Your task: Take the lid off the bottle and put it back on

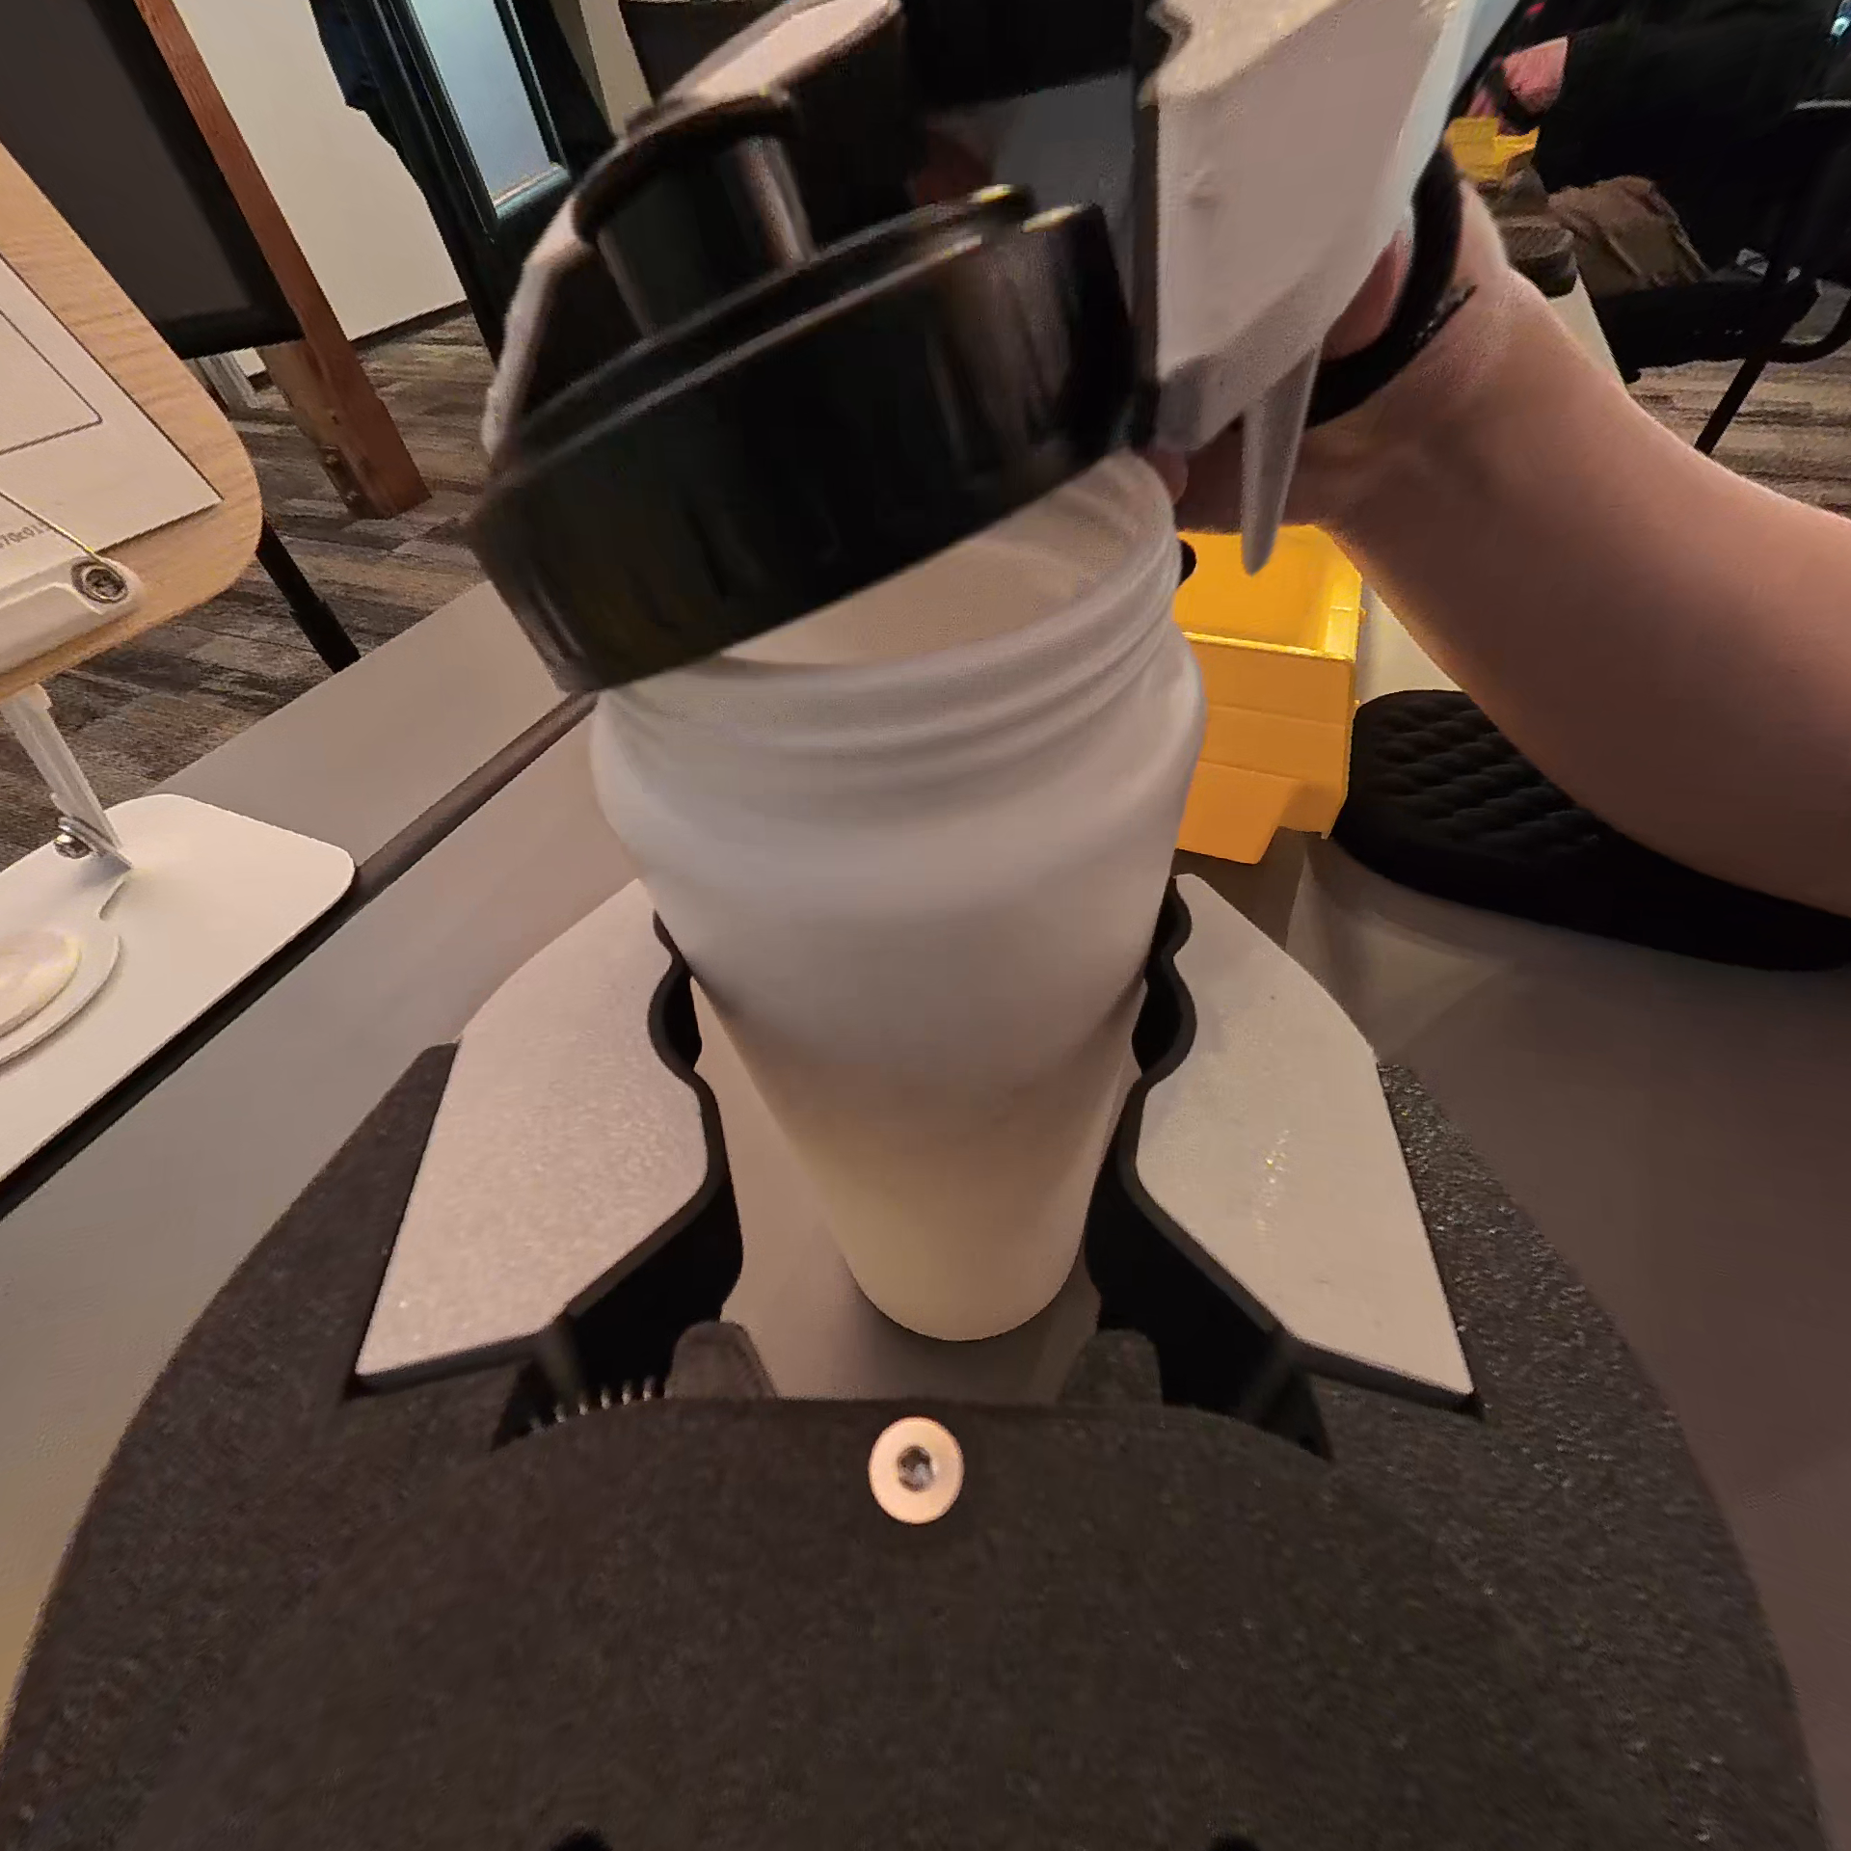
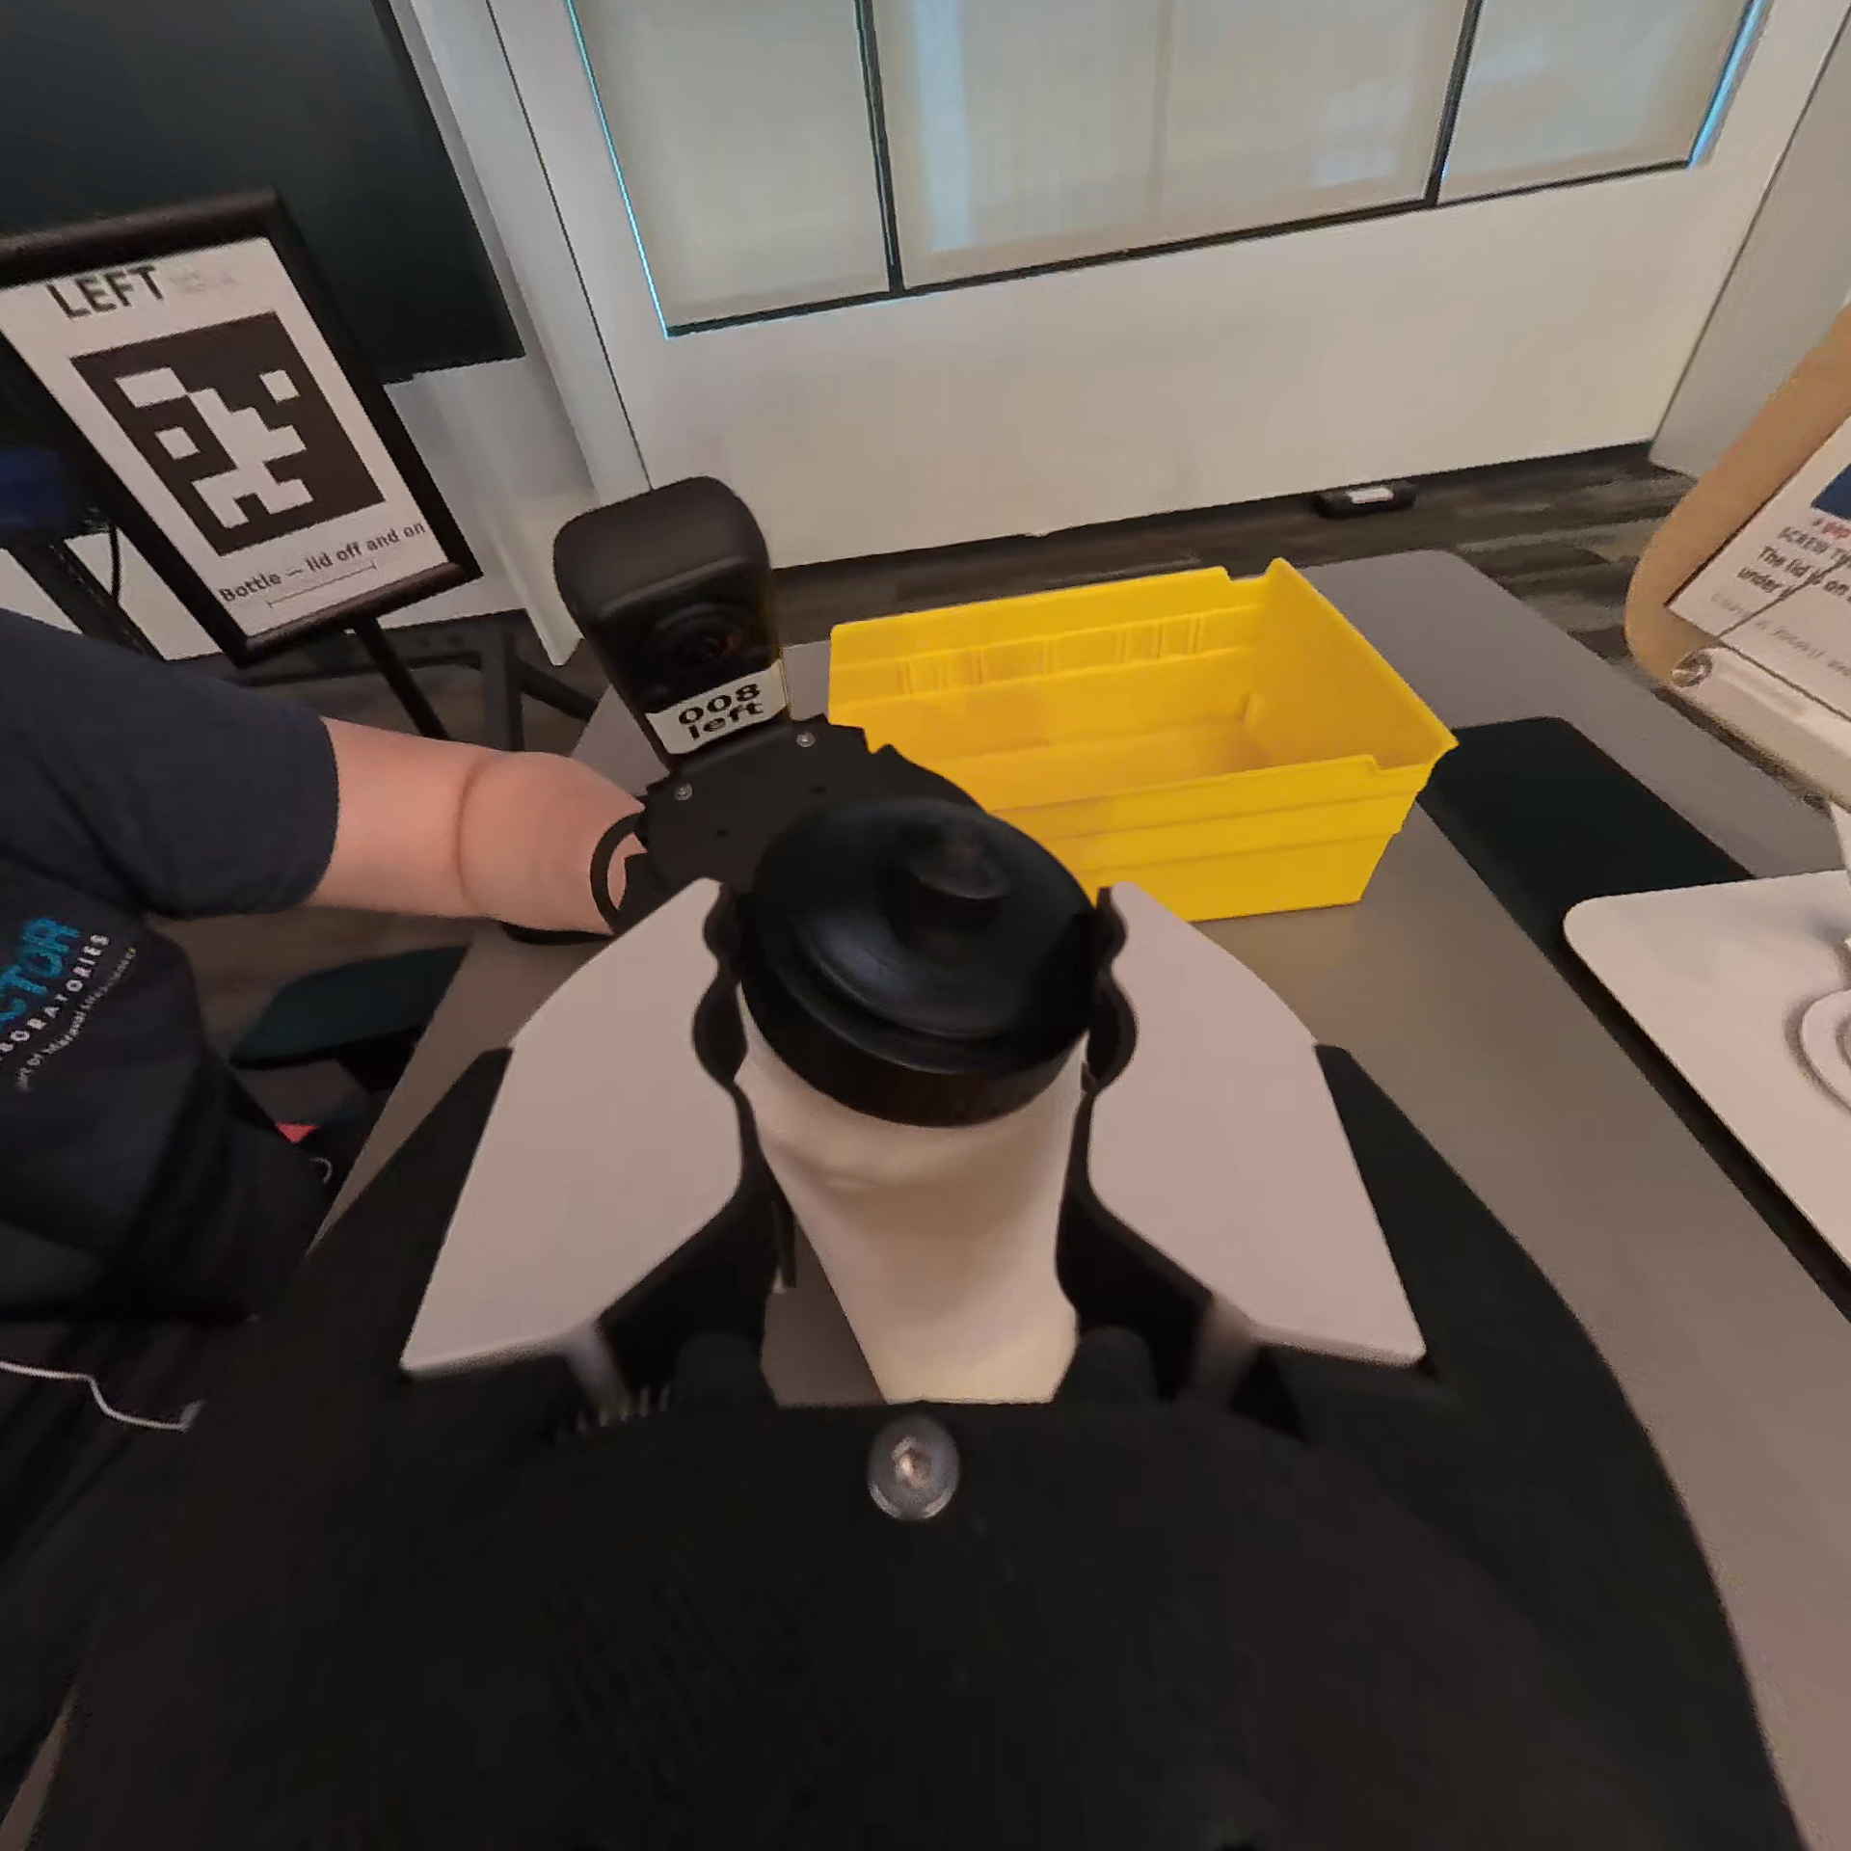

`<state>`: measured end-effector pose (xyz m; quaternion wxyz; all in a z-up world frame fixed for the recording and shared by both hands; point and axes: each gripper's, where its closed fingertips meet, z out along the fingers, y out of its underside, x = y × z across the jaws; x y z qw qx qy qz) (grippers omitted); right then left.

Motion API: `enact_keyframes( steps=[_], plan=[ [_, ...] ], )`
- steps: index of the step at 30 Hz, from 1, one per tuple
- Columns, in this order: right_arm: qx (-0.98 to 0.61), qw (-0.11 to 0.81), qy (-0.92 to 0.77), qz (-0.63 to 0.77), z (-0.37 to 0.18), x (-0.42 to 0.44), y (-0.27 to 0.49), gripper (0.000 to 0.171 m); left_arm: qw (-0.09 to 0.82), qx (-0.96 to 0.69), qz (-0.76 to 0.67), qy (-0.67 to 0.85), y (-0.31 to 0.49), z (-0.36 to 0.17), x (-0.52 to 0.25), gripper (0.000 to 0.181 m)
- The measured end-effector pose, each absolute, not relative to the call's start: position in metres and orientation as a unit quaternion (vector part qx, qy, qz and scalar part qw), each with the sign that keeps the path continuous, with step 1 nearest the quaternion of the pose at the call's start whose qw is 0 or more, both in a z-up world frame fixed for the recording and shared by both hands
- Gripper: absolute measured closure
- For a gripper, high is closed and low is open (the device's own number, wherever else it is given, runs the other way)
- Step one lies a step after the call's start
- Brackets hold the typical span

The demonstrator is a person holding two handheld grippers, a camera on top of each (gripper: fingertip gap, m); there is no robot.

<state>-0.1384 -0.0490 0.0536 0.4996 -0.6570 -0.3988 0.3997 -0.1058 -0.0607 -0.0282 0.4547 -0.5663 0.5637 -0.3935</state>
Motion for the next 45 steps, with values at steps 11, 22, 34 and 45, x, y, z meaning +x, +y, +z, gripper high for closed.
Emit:
enact_keyframes(
  steps=[11, 22, 34, 45],
  plan=[
    [-0.645, 0.466, -0.396, 0.458, 0.057, -0.139, -0.060, 0.096, 0.457, -0.563, -0.384, 0.572, -0.063, -0.029, -0.105, 0.094],
    [-0.657, 0.471, -0.390, 0.441, 0.056, -0.138, -0.056, 0.106, 0.457, -0.564, -0.383, 0.571, -0.062, -0.029, -0.105, 0.094],
    [-0.798, 0.568, -0.177, 0.094, 0.041, 0.080, -0.015, 0.106, 0.479, -0.600, -0.352, 0.536, -0.042, -0.029, -0.112, 0.094],
    [-0.935, 0.349, 0.056, -0.037, -0.119, 0.211, -0.017, 0.106, 0.475, -0.598, -0.354, 0.540, -0.045, -0.029, -0.111, 0.094]
  ],
)
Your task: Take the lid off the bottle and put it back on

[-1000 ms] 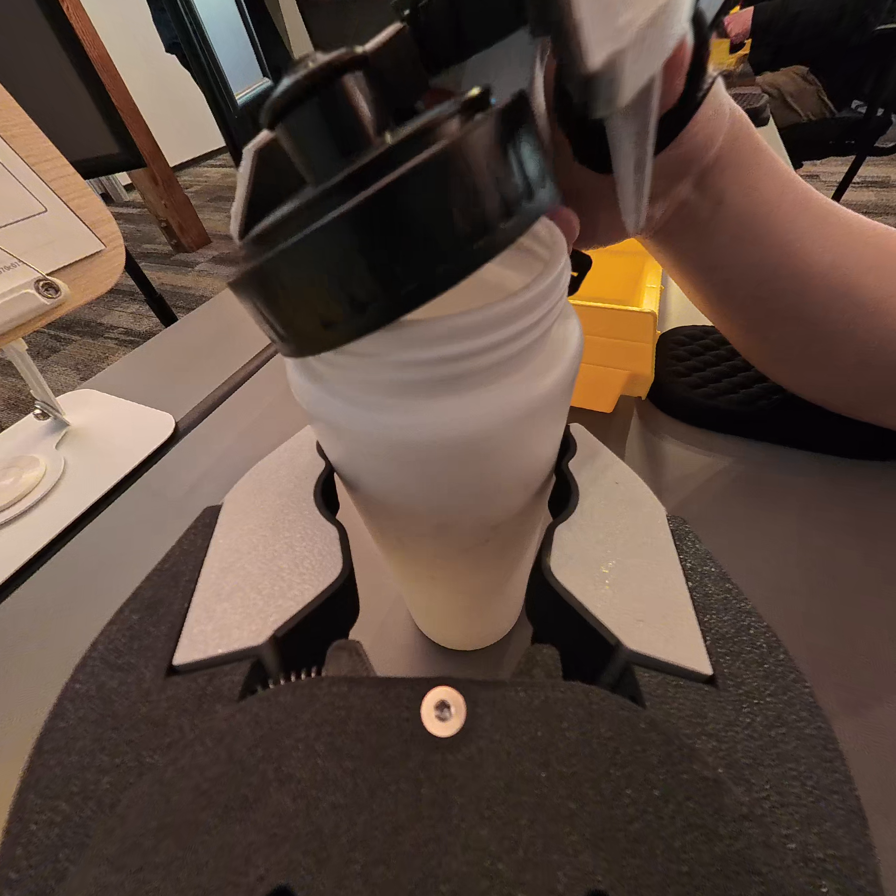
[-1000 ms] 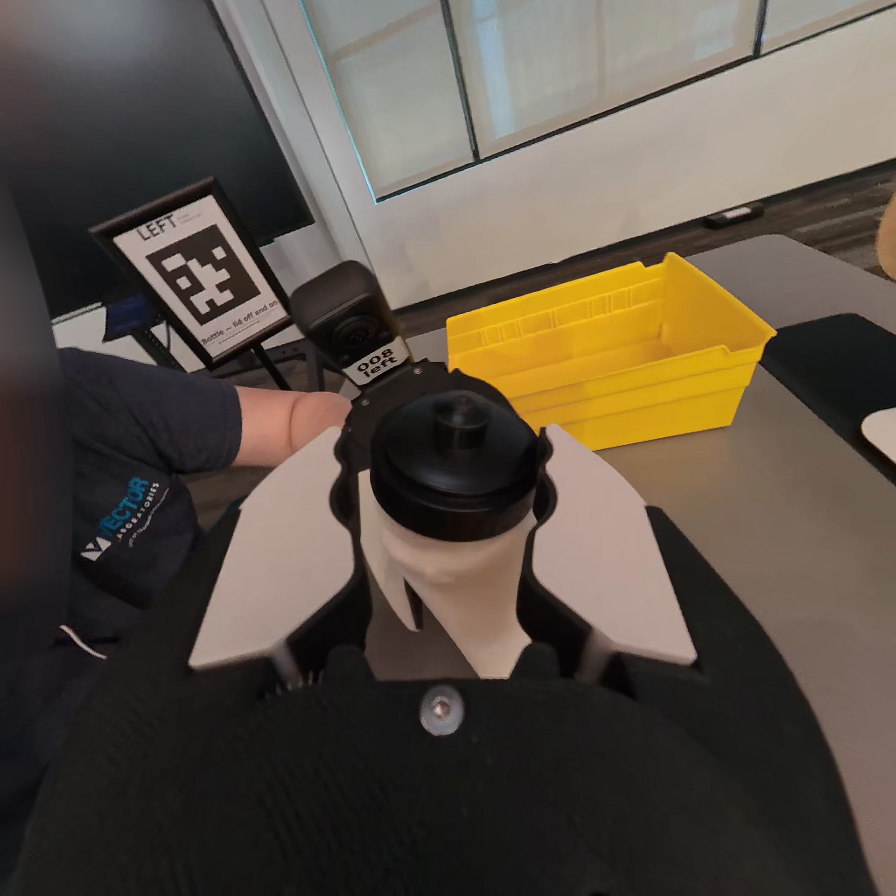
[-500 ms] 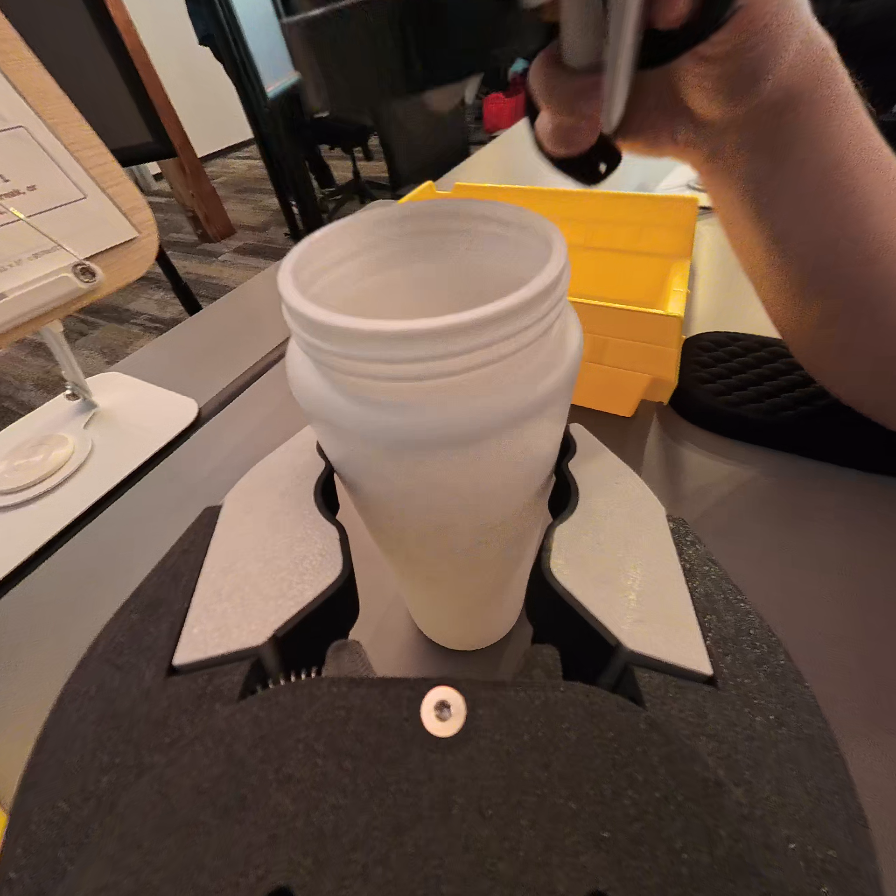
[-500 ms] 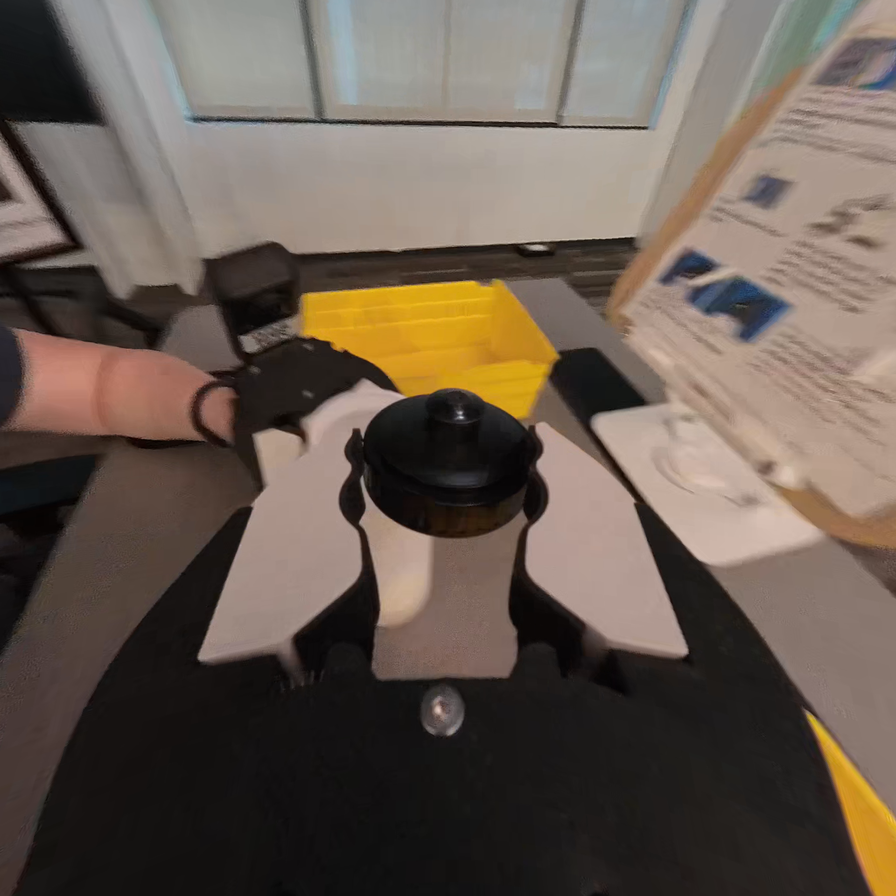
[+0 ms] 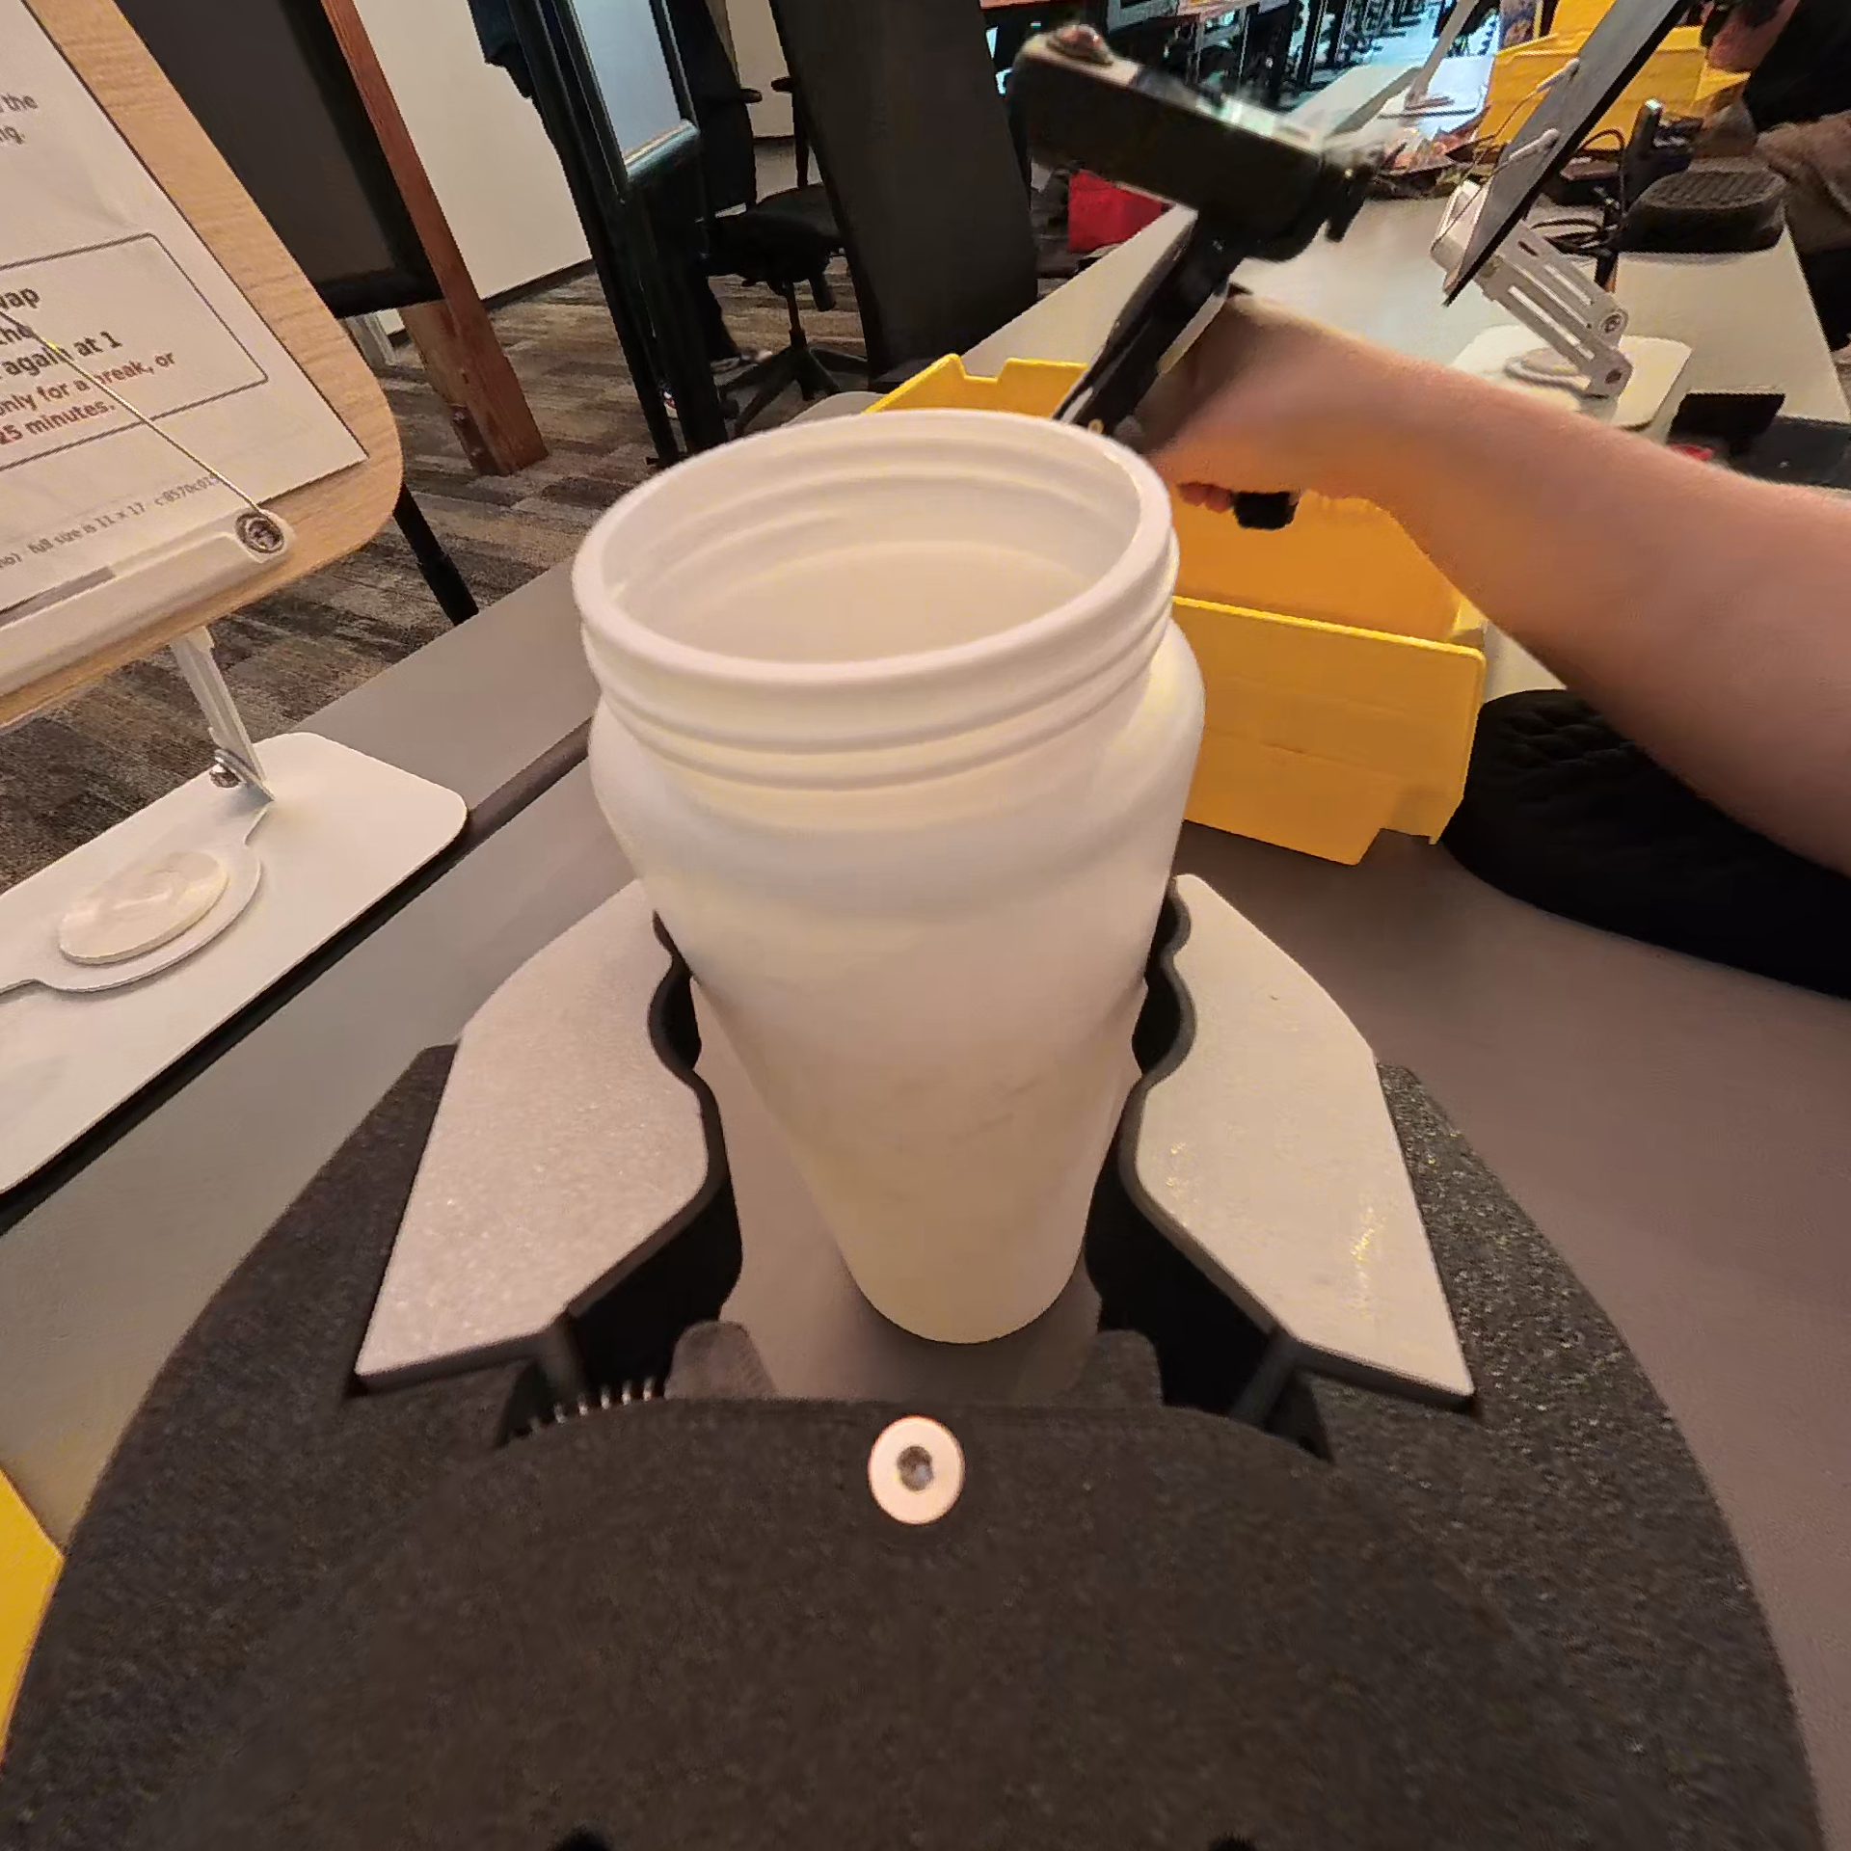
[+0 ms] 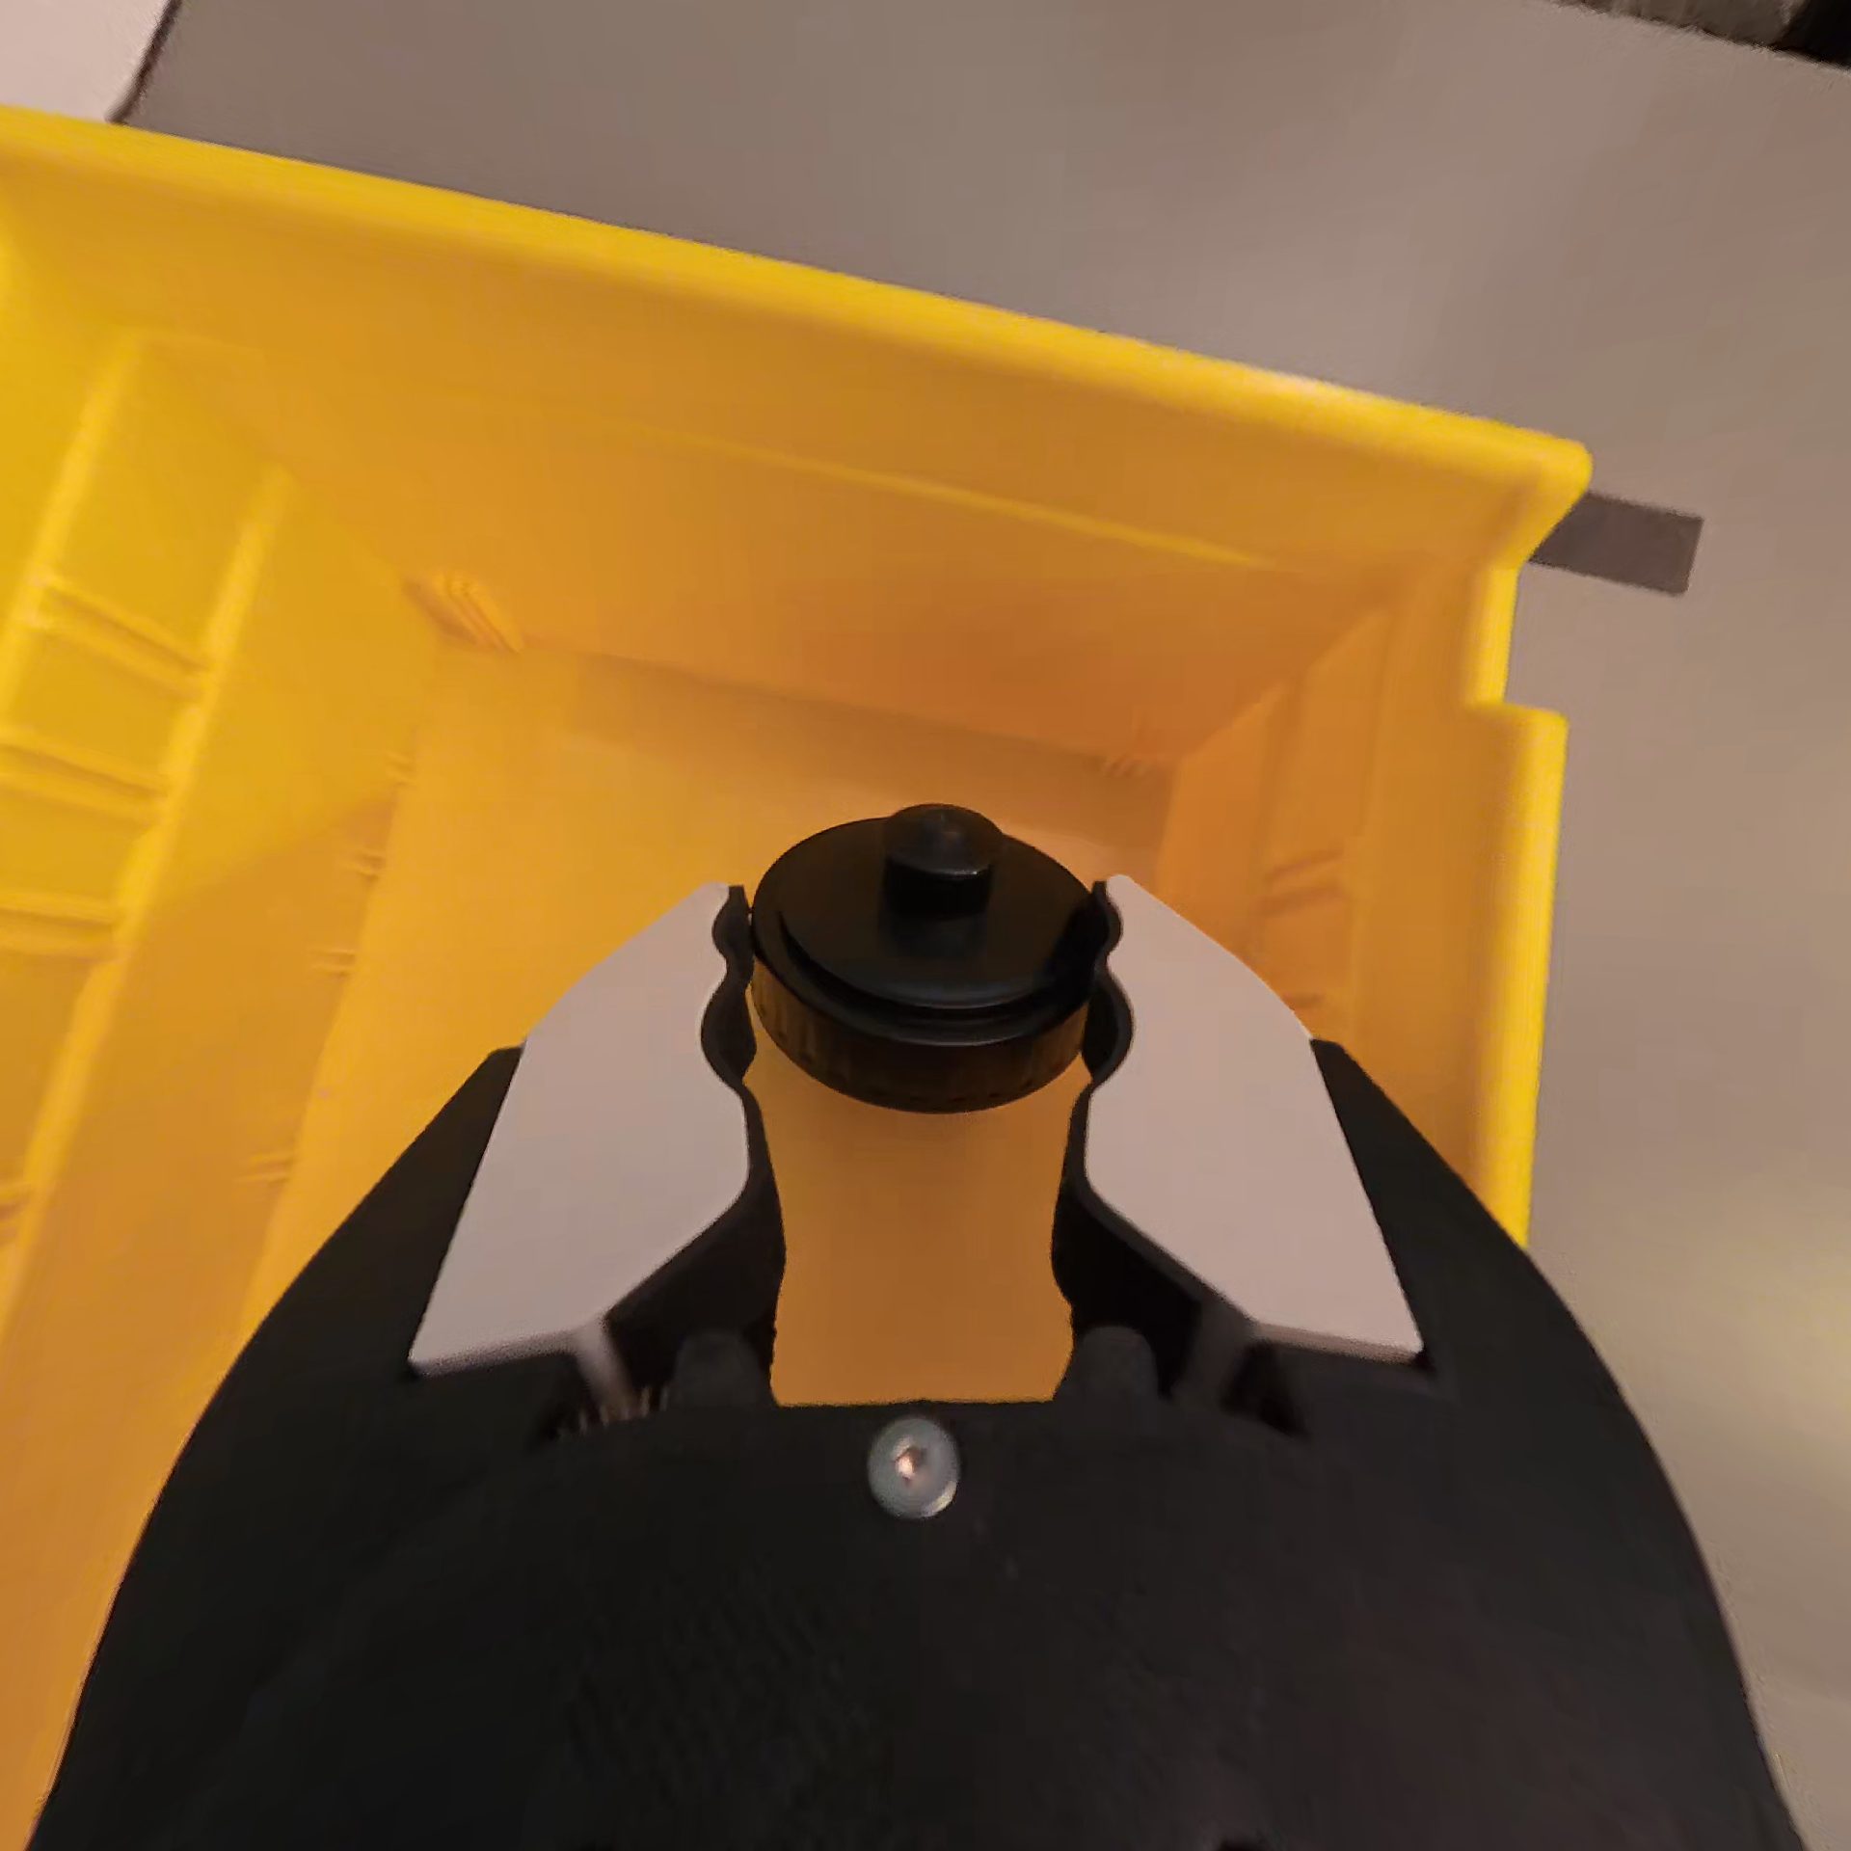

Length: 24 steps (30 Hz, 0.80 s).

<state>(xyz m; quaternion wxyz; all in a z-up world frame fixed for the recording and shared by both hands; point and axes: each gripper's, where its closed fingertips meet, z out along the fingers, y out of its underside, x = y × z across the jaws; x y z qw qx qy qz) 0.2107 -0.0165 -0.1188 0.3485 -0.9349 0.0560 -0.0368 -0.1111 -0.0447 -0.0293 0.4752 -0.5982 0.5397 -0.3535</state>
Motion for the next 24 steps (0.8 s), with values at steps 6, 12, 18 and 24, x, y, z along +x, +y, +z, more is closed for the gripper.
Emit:
enact_keyframes(
  steps=[6, 12, 18, 24],
  plan=[
    [-0.947, 0.311, 0.052, -0.063, -0.139, 0.215, -0.019, 0.107, 0.476, -0.599, -0.352, 0.539, -0.044, -0.029, -0.112, 0.094],
    [-0.958, 0.277, 0.038, -0.066, -0.143, 0.212, -0.024, 0.108, 0.484, -0.604, -0.349, 0.529, -0.038, -0.027, -0.115, 0.094],
    [-0.886, 0.454, -0.023, -0.092, -0.017, 0.177, -0.011, 0.108, 0.502, -0.590, -0.394, 0.495, -0.039, 0.014, -0.127, 0.094],
    [-0.676, 0.593, -0.366, 0.240, 0.081, -0.071, -0.052, 0.086, 0.498, -0.565, -0.462, 0.468, -0.044, 0.059, -0.148, 0.094]
  ],
)
